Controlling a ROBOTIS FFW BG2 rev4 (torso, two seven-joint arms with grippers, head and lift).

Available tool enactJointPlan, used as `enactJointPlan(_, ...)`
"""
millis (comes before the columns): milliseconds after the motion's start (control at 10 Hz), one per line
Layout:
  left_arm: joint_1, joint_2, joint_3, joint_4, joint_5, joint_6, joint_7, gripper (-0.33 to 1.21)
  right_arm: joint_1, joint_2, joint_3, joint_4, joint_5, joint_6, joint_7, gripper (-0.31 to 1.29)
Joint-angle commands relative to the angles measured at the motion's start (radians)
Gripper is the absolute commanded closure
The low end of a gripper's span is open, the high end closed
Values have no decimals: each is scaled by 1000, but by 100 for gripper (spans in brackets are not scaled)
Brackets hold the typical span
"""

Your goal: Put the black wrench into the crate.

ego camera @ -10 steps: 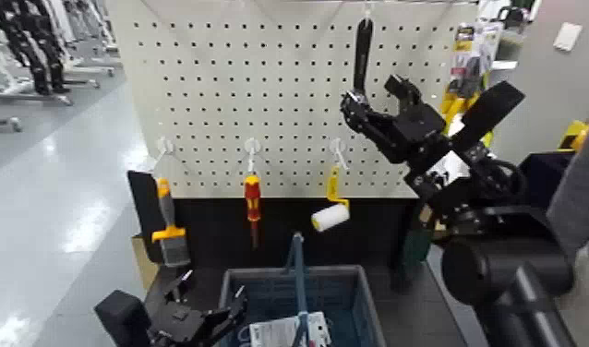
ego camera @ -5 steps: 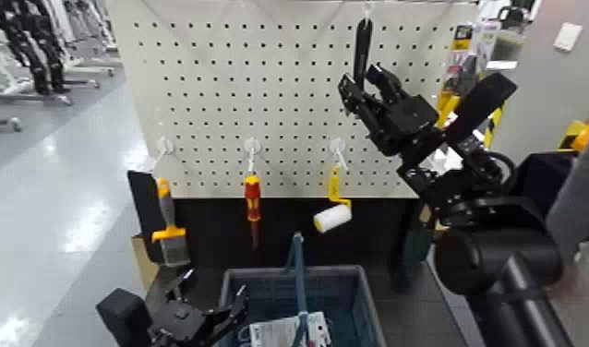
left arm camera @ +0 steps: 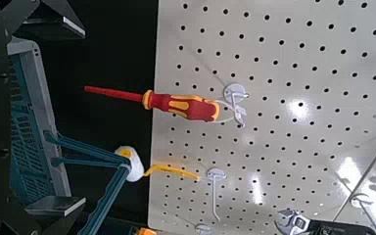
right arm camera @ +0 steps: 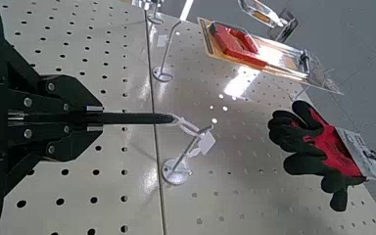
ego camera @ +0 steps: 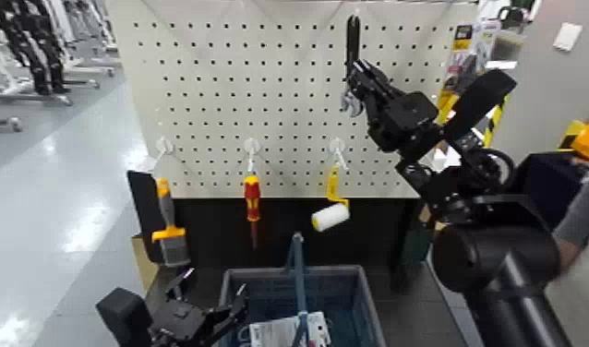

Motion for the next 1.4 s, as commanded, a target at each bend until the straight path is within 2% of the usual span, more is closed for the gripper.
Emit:
enactJointPlan(100, 0, 0, 2, 0, 0, -1, 0, 11, 1, -2, -1, -3, 2, -4, -4, 111)
enactJointPlan(500, 0, 0, 2, -2, -2, -1, 0, 11, 1, -2, -2, -9, 7, -8, -5, 111)
enactJointPlan(800, 1, 0, 2, -2, -3, 0, 1, 11, 9, -5, -4, -38, 35, -24, -37, 114)
enactJointPlan(1400, 1, 0, 2, -3, -9, 9, 1, 11, 41, -17, -8, -170, 39, -21, -42, 114)
